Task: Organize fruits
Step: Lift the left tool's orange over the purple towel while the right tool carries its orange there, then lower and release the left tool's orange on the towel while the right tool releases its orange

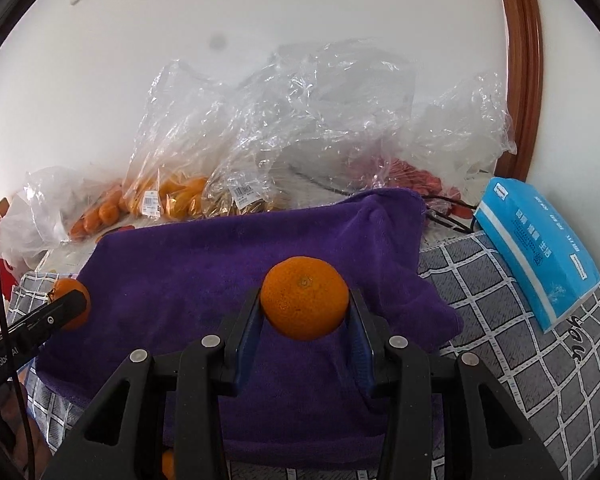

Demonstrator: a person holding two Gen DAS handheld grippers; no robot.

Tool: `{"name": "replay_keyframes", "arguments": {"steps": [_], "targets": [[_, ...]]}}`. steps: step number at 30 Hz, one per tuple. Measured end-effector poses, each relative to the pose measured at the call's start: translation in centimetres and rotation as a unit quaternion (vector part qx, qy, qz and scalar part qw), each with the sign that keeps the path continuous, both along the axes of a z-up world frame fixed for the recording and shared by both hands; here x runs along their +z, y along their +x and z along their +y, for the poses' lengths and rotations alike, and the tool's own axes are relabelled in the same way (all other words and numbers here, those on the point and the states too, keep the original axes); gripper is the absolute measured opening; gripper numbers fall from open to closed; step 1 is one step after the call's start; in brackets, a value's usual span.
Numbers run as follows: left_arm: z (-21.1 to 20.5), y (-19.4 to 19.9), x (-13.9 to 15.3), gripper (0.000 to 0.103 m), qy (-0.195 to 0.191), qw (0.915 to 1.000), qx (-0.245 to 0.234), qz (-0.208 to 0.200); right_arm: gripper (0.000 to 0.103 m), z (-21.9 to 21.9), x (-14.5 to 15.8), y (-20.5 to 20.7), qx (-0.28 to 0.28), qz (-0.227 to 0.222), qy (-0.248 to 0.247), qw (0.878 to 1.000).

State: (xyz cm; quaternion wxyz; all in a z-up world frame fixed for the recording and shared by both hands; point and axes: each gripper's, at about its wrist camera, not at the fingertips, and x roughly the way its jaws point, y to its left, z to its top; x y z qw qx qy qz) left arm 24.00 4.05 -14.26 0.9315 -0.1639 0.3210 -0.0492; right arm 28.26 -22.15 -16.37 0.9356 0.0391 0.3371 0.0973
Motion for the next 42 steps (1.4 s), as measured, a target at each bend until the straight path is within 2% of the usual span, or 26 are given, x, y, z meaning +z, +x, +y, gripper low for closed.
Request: {"name": "replay_keyframes", "arguments": {"steps": [8, 15, 42], "targets": [[-0.9, 0.4, -0.8, 0.040, 0.024, 0.9996, -0.010, 0.013, 0.041, 0.3, -2.3, 0.9, 0.000, 0.035, 0.003, 0.999], [-1.0, 0.6, -1.1, 0.040, 0.025, 0.9994, -0.014, 0.021, 0.041, 0.5, -2.9, 0.9, -0.001, 0.045, 0.000, 0.999], [-1.3, 1.1, -1.6, 0.040, 0.037, 0.9985, -0.019, 0.036, 0.042, 0.6, -3.7, 1.4, -0.013, 0.073, -0.009, 0.997]]}}
